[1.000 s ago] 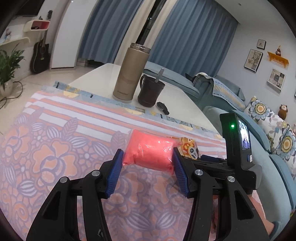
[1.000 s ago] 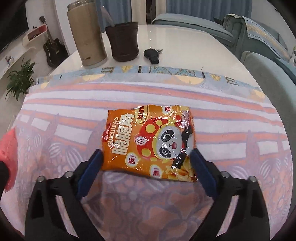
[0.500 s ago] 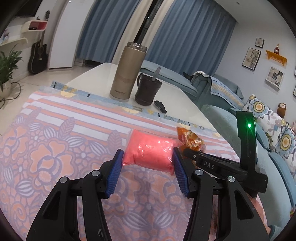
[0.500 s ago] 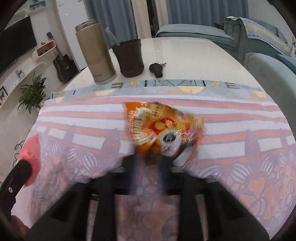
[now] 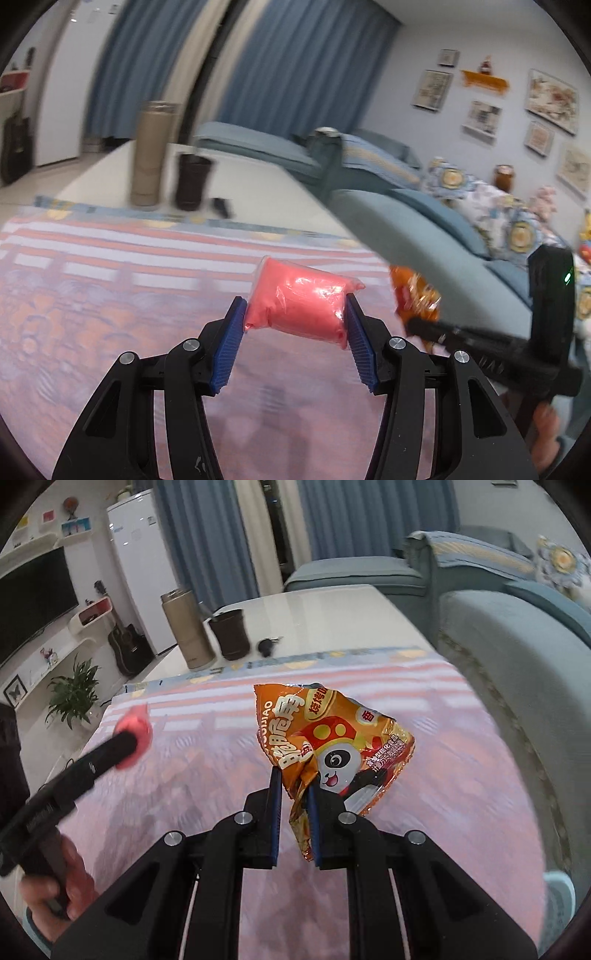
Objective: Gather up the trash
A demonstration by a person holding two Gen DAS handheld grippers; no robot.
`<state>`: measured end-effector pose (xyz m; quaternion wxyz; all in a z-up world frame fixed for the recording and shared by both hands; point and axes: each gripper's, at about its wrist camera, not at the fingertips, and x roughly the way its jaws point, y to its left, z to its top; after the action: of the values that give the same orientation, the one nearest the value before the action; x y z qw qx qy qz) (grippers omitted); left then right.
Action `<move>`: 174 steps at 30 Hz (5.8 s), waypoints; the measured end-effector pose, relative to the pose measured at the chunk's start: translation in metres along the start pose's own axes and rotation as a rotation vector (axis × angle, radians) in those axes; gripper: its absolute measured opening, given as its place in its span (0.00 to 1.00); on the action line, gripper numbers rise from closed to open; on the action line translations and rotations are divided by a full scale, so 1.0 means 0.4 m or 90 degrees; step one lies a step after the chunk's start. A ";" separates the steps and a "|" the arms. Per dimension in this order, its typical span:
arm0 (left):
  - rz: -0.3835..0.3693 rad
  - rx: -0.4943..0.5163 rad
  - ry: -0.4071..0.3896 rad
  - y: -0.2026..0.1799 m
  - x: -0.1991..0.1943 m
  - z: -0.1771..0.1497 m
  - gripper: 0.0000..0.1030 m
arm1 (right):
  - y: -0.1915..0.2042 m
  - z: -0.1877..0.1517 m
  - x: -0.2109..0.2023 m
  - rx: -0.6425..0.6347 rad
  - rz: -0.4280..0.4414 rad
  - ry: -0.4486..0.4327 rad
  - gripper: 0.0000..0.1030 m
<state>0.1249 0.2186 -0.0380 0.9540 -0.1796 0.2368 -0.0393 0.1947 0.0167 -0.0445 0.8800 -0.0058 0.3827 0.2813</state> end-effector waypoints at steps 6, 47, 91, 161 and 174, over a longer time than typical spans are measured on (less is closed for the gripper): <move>-0.083 0.040 0.023 -0.235 -0.037 -0.036 0.50 | -0.139 -0.094 -0.240 0.048 -0.055 -0.035 0.10; -0.231 0.217 0.218 -0.856 0.128 -0.336 0.74 | -0.677 -0.547 -0.575 0.363 -0.251 -0.001 0.60; -0.027 0.209 -0.052 -0.732 -0.170 -0.296 0.92 | -0.330 -0.459 -0.745 0.138 -0.446 -0.239 0.60; -0.014 0.211 -0.055 -0.728 -0.170 -0.305 0.92 | -0.338 -0.454 -0.746 0.137 -0.441 -0.235 0.60; -0.014 0.213 -0.055 -0.721 -0.168 -0.307 0.92 | -0.336 -0.454 -0.746 0.137 -0.440 -0.234 0.60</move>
<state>0.0113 -0.0795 -0.0054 0.9794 -0.0227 0.1836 -0.0804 -0.0236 -0.2838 0.0016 0.9721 0.0085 0.2215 -0.0765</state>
